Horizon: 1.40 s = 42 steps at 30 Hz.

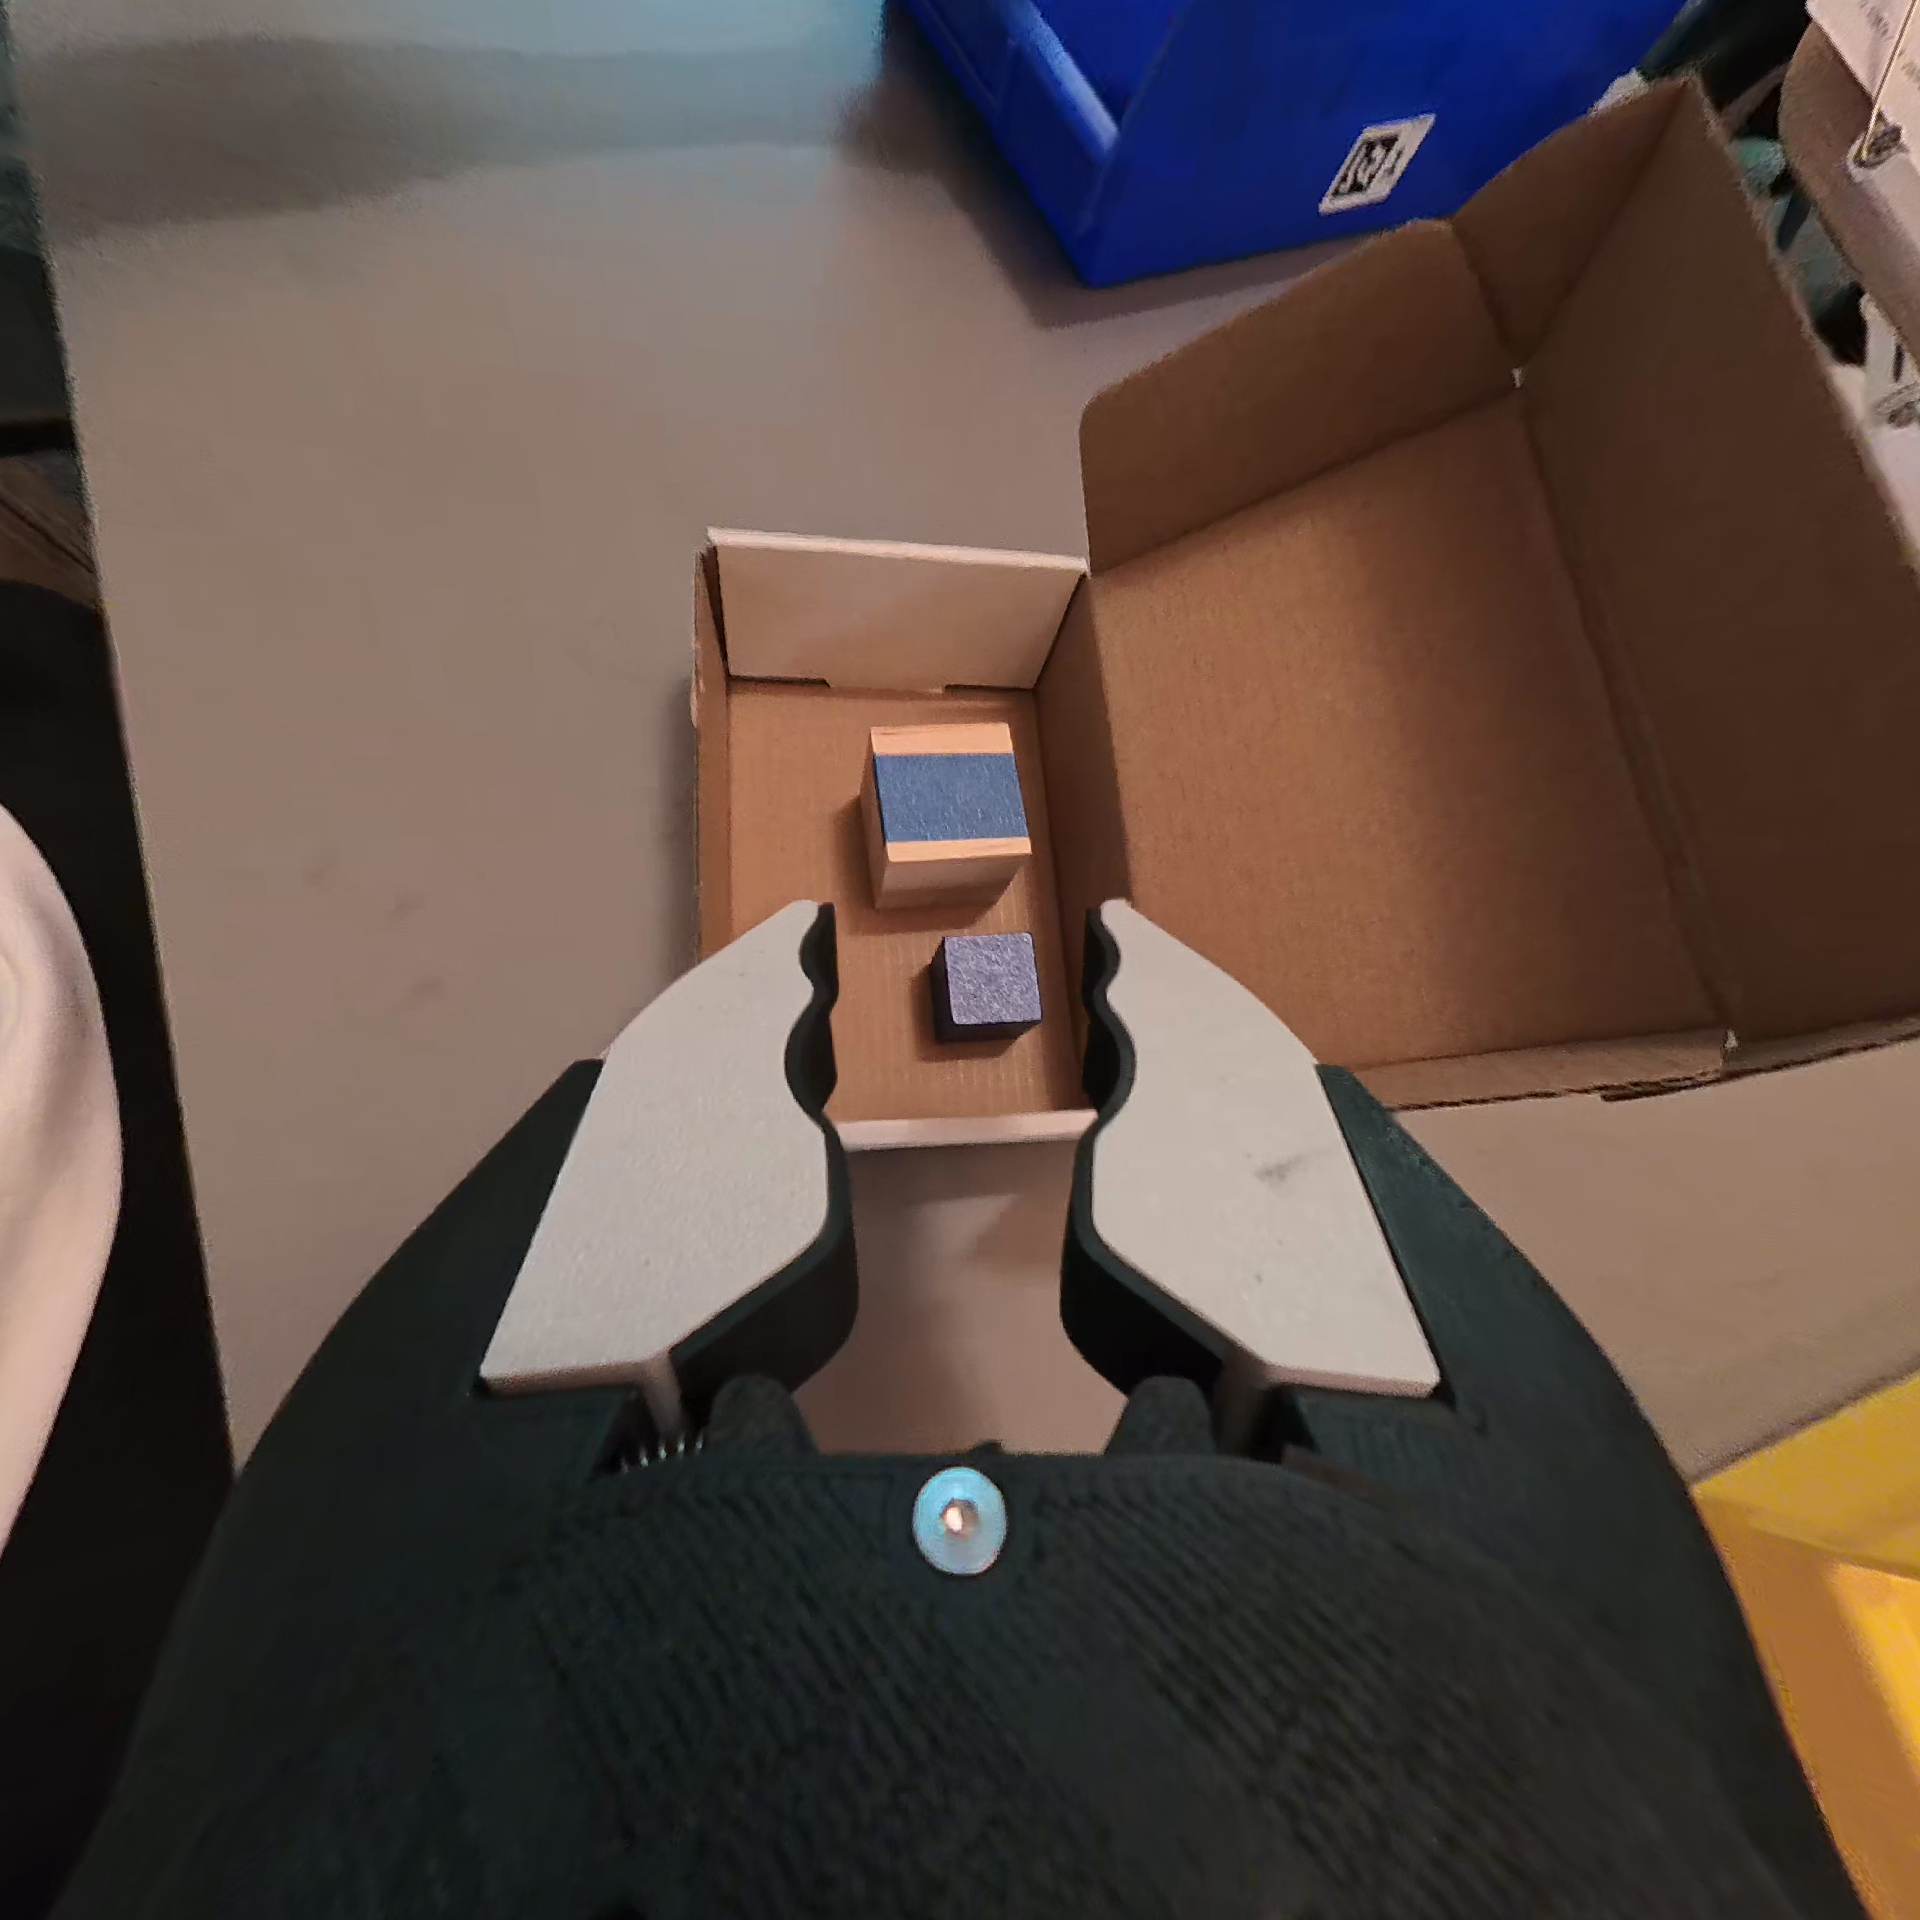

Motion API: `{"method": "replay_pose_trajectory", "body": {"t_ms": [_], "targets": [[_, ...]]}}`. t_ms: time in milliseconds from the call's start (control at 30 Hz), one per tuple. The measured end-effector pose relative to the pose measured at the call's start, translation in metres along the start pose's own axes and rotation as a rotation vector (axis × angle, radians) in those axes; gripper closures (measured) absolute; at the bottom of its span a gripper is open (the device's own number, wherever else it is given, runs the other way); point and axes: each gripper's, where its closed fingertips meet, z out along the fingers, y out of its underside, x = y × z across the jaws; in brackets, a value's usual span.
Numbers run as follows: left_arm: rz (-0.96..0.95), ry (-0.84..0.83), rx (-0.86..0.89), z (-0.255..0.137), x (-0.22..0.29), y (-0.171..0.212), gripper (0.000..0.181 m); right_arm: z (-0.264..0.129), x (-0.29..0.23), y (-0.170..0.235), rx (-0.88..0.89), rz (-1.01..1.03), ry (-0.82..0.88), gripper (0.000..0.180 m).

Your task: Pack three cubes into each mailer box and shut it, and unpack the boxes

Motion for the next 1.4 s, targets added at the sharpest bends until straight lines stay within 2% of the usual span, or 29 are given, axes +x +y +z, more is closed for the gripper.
{"method": "replay_pose_trajectory", "body": {"t_ms": [167, 300, 367, 433, 567, 667, 733, 900, 933, 967, 1000, 1067, 1100, 1200, 1333, 1400], "targets": [[0.104, 0.163, 0.417, -0.082, 0.072, -0.025, 0.16, -0.008, -0.011, -0.036, 0.201, 0.092, -0.066, 0.129], [0.237, 0.336, 0.744, -0.145, 0.159, -0.021, 0.159, -0.018, -0.022, -0.075, 0.443, 0.304, -0.212, 0.109], [0.342, 0.427, 0.878, -0.163, 0.209, -0.011, 0.16, -0.022, -0.028, -0.089, 0.533, 0.418, -0.308, 0.097], [0.451, 0.493, 0.991, -0.173, 0.255, 0.002, 0.16, -0.026, -0.037, -0.101, 0.612, 0.53, -0.432, 0.092], [0.661, 0.496, 1.155, -0.176, 0.315, 0.024, 0.16, -0.017, -0.043, -0.106, 0.631, 0.718, -0.561, 0.099], [0.765, 0.472, 1.183, -0.167, 0.342, 0.032, 0.16, -0.014, -0.046, -0.108, 0.645, 0.823, -0.659, 0.1], [0.821, 0.449, 1.202, -0.162, 0.354, 0.035, 0.16, -0.016, -0.049, -0.111, 0.669, 0.869, -0.725, 0.109], [0.909, 0.409, 1.178, -0.151, 0.37, 0.037, 0.16, -0.008, -0.053, -0.11, 0.647, 0.853, -0.722, 0.11], [0.916, 0.404, 1.164, -0.147, 0.37, 0.037, 0.16, -0.009, -0.053, -0.112, 0.655, 0.857, -0.738, 0.117], [0.916, 0.393, 1.149, -0.143, 0.369, 0.037, 0.16, -0.011, -0.055, -0.113, 0.67, 0.839, -0.766, 0.143], [0.908, 0.387, 1.145, -0.142, 0.369, 0.037, 0.16, -0.014, -0.055, -0.113, 0.685, 0.826, -0.786, 0.154], [0.878, 0.398, 1.104, -0.136, 0.369, 0.037, 0.157, -0.01, -0.054, -0.109, 0.652, 0.81, -0.769, 0.154], [0.861, 0.382, 1.085, -0.133, 0.367, 0.036, 0.149, -0.006, -0.051, -0.104, 0.62, 0.788, -0.727, 0.157], [0.806, 0.256, 1.059, -0.126, 0.348, 0.028, 0.149, -0.001, -0.034, -0.082, 0.497, 0.701, -0.53, 0.157], [0.701, 0.177, 1.052, -0.12, 0.327, 0.019, 0.15, 0.012, -0.004, -0.026, 0.153, 0.388, -0.111, 0.157], [0.658, 0.156, 1.0, -0.108, 0.319, 0.016, 0.153, 0.017, -0.011, -0.012, 0.037, 0.273, -0.081, 0.157]]}}
